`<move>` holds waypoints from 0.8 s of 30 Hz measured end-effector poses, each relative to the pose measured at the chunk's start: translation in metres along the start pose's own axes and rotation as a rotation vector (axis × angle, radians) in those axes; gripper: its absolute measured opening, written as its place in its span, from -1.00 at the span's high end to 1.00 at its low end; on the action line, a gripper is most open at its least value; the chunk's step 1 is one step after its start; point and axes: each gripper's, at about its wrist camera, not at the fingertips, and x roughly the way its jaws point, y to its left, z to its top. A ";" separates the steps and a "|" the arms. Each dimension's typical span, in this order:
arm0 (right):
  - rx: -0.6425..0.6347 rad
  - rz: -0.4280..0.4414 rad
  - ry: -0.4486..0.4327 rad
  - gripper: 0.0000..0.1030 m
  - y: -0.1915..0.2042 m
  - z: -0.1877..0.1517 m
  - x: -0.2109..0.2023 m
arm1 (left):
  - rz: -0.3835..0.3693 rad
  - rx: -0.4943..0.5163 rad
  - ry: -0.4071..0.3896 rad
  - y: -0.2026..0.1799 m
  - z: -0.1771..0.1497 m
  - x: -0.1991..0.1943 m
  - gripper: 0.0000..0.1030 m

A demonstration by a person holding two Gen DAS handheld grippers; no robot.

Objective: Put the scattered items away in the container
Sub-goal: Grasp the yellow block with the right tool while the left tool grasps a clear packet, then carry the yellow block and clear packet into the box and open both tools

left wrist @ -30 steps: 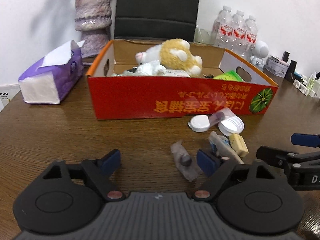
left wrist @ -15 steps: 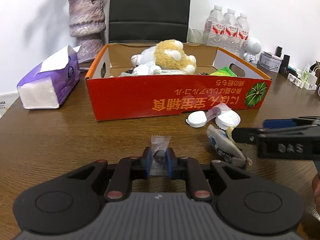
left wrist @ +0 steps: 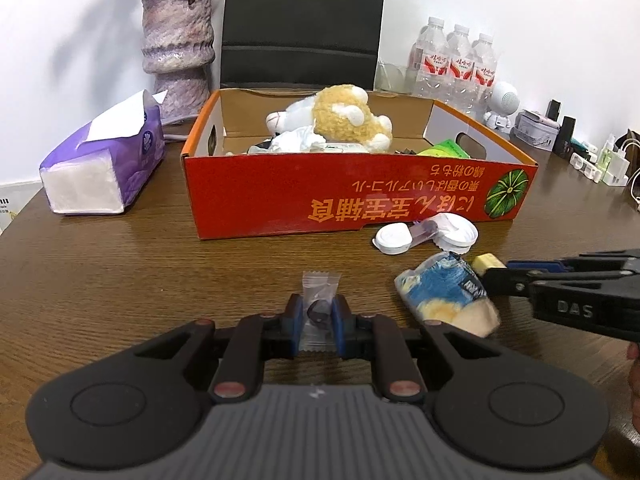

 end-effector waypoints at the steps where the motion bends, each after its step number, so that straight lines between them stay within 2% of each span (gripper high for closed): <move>1: 0.004 -0.002 -0.008 0.62 -0.001 -0.002 -0.004 | -0.001 0.000 -0.003 0.000 0.000 -0.002 0.68; 14: 0.006 0.000 -0.102 0.62 -0.002 -0.003 -0.047 | -0.044 0.008 -0.074 -0.001 0.010 -0.033 0.68; 19: -0.013 -0.001 -0.148 0.62 -0.002 0.015 -0.054 | -0.042 0.009 -0.144 0.002 0.034 -0.043 0.68; 24: -0.026 -0.006 -0.203 0.62 -0.006 0.049 -0.056 | -0.038 0.012 -0.222 0.006 0.071 -0.046 0.68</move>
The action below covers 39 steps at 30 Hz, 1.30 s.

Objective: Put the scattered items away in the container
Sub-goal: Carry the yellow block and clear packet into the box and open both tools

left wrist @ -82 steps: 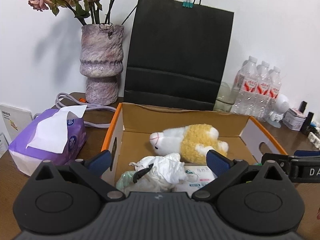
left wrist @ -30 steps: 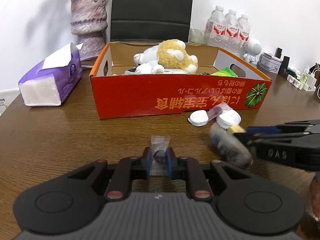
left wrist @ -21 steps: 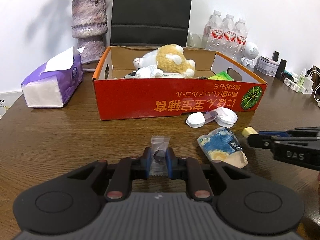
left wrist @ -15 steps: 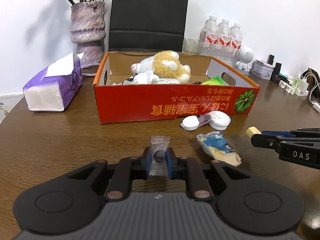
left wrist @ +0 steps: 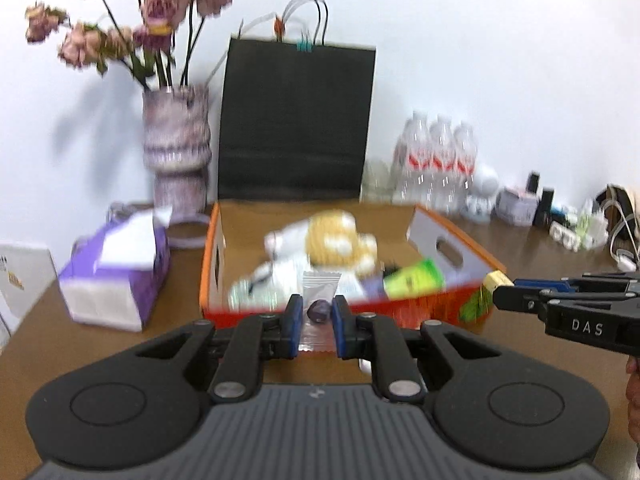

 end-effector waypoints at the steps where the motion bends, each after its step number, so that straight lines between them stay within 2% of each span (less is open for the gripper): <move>1: -0.005 0.000 -0.006 0.62 -0.001 0.007 0.003 | -0.003 0.001 -0.005 0.001 0.007 0.003 0.68; 4: -0.021 -0.006 -0.005 0.62 -0.005 0.027 0.015 | -0.018 0.011 0.007 0.003 0.027 0.017 0.68; 10: -0.027 -0.013 0.056 0.62 -0.014 0.059 0.050 | -0.026 0.006 0.085 0.009 0.054 0.054 0.68; 15: -0.022 -0.015 0.122 0.62 -0.018 0.071 0.076 | -0.032 -0.003 0.142 0.015 0.059 0.074 0.68; 24: -0.005 -0.021 0.142 0.62 -0.020 0.072 0.092 | -0.018 0.004 0.174 0.014 0.054 0.088 0.67; 25: 0.002 -0.024 0.145 0.61 -0.021 0.072 0.094 | -0.013 0.011 0.174 0.014 0.053 0.089 0.63; 26: 0.009 -0.028 0.146 0.60 -0.022 0.072 0.095 | -0.010 0.019 0.177 0.014 0.053 0.089 0.35; 27: 0.015 -0.027 0.149 0.29 -0.023 0.072 0.096 | -0.006 0.023 0.183 0.013 0.052 0.090 -0.39; 28: 0.019 -0.025 0.157 -0.44 -0.023 0.071 0.097 | 0.004 0.022 0.185 0.012 0.052 0.089 -0.78; 29: 0.023 -0.029 0.161 -0.81 -0.024 0.071 0.097 | 0.020 0.022 0.173 0.012 0.052 0.087 -1.00; 30: 0.023 -0.033 0.155 -0.99 -0.024 0.070 0.096 | 0.037 0.032 0.157 0.010 0.051 0.084 -1.00; 33: -0.004 -0.036 0.151 -1.00 -0.021 0.067 0.091 | 0.067 0.074 0.150 0.006 0.051 0.082 -1.00; 39: -0.026 -0.024 0.146 -1.00 -0.019 0.062 0.080 | 0.066 0.072 0.165 0.006 0.046 0.083 -1.00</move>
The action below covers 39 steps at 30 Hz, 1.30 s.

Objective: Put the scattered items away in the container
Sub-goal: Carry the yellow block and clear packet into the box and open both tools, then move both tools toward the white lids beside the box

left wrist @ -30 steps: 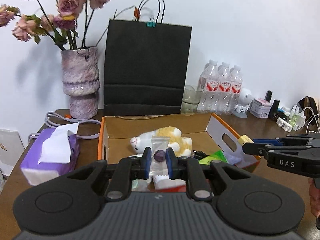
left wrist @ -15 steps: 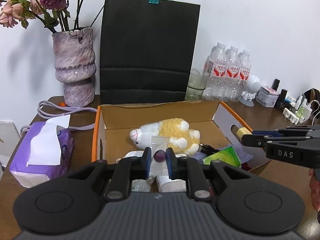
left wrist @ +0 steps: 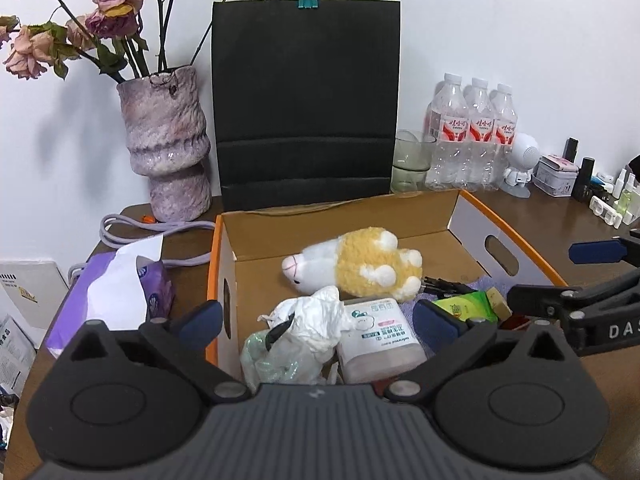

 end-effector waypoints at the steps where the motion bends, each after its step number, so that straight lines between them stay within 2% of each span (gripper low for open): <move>1: -0.002 0.000 0.001 -1.00 0.000 -0.001 -0.001 | 0.001 -0.002 0.003 0.000 -0.001 0.000 -1.00; 11: -0.018 -0.005 -0.014 -1.00 0.000 -0.016 -0.015 | -0.008 -0.028 0.006 0.004 -0.009 -0.003 -1.00; 19: -0.007 -0.005 -0.022 -1.00 -0.007 -0.028 -0.024 | -0.044 -0.035 -0.003 -0.001 -0.019 -0.015 -1.00; 27: -0.011 -0.010 -0.028 -1.00 -0.006 -0.061 -0.030 | -0.093 -0.056 0.013 -0.007 -0.054 -0.017 -1.00; 29: -0.016 -0.009 -0.002 -0.97 -0.003 -0.073 -0.022 | -0.099 -0.068 0.041 -0.011 -0.063 -0.008 -0.93; 31: -0.017 -0.008 0.029 -0.85 0.000 -0.084 -0.010 | -0.113 -0.089 0.069 -0.015 -0.071 0.003 -0.80; 33: -0.017 -0.006 0.053 -0.80 0.005 -0.092 0.001 | -0.128 -0.117 0.093 -0.018 -0.076 0.014 -0.78; 39: -0.044 -0.013 0.044 -0.75 0.018 -0.098 0.018 | -0.152 -0.149 0.107 -0.028 -0.079 0.028 -0.66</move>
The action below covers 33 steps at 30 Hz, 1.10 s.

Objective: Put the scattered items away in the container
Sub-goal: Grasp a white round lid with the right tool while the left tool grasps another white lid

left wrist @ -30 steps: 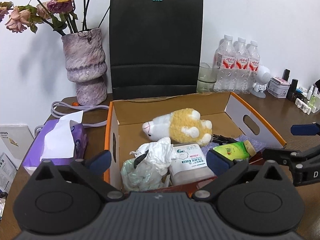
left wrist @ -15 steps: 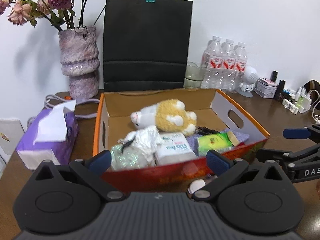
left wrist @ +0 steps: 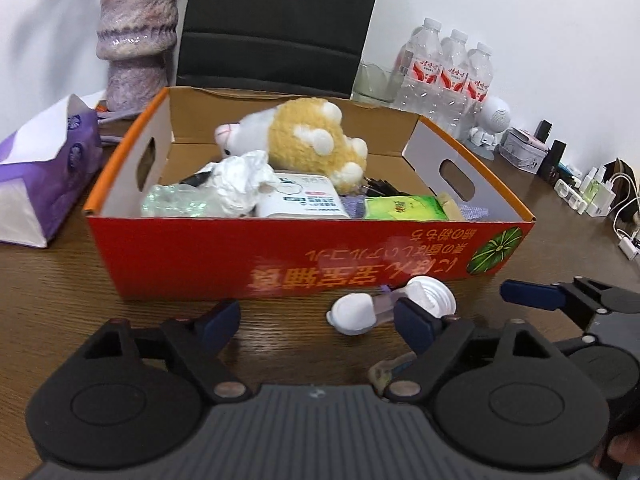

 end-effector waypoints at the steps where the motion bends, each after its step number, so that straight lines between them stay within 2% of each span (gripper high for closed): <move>1: -0.001 -0.002 -0.005 -0.72 0.001 0.001 0.001 | 0.003 0.002 0.001 -0.001 0.000 0.002 -0.66; 9: -0.005 -0.030 -0.009 -0.64 0.005 0.003 0.013 | 0.030 0.000 0.032 -0.009 0.000 0.016 -0.54; 11: -0.009 -0.025 -0.005 -0.41 0.005 0.003 0.015 | 0.038 0.004 0.027 -0.011 -0.001 0.017 -0.50; 13: -0.009 -0.011 -0.010 -0.12 0.005 0.002 0.016 | 0.035 0.005 0.025 -0.012 -0.001 0.018 -0.38; 14: -0.012 -0.004 -0.013 -0.05 0.006 0.002 0.015 | 0.032 0.007 0.023 -0.013 -0.001 0.017 -0.10; 15: -0.019 0.004 -0.014 0.13 0.007 0.001 0.014 | 0.026 0.008 0.023 -0.013 -0.001 0.017 0.11; 16: -0.025 0.014 -0.015 0.25 0.008 0.001 0.013 | 0.018 0.012 0.028 -0.014 -0.002 0.016 0.49; 33: -0.005 0.001 -0.063 0.25 0.006 -0.007 -0.020 | 0.010 0.002 0.002 -0.004 -0.016 -0.010 0.51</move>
